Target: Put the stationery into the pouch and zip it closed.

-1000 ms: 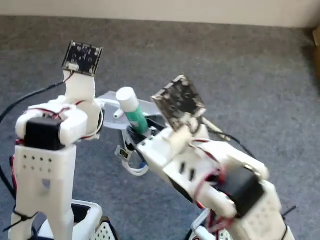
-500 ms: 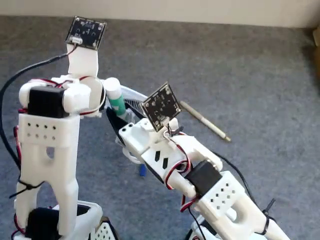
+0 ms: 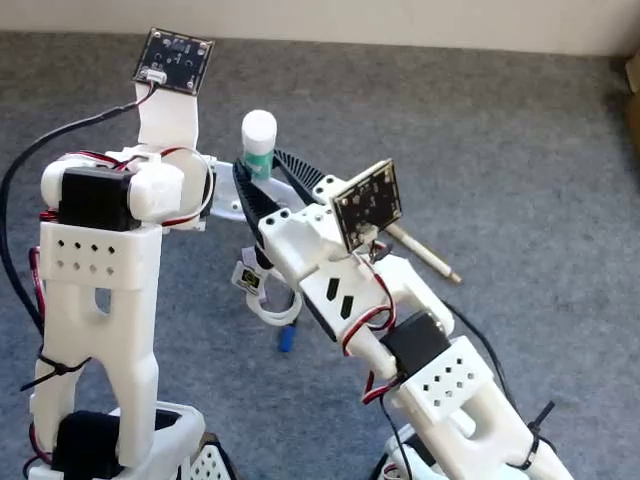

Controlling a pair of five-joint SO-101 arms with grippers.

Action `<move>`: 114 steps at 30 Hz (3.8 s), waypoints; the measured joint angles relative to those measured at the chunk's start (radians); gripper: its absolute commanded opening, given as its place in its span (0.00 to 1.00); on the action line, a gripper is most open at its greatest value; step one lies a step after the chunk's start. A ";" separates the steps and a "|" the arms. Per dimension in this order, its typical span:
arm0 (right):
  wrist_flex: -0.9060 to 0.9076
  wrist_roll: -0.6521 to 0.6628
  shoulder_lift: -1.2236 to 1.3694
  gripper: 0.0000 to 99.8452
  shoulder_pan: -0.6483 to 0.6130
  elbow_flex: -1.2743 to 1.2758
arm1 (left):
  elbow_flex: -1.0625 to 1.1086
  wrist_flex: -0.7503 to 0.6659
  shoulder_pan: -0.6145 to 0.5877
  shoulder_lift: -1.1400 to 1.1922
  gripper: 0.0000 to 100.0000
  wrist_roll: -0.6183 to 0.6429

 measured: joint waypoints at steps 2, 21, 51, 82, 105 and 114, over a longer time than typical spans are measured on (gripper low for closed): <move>-0.005 0.000 0.034 0.01 0.000 0.000 | 0.000 0.000 0.000 0.000 0.01 0.002; -0.198 -0.002 0.261 0.18 0.025 -0.003 | 0.000 0.000 -0.002 0.011 0.01 0.005; 0.218 -0.003 0.095 0.19 0.152 -0.005 | 0.000 0.000 0.005 0.011 0.01 0.003; 0.853 -0.002 0.419 0.19 0.411 -0.183 | 0.219 -0.144 -0.160 -0.009 0.01 0.127; 1.237 -0.192 1.206 0.19 0.227 -1.086 | 0.338 -0.199 -0.328 -0.012 0.01 0.183; 1.389 -0.310 1.617 0.19 0.227 -1.559 | 0.411 -0.282 -0.330 -0.012 0.01 0.216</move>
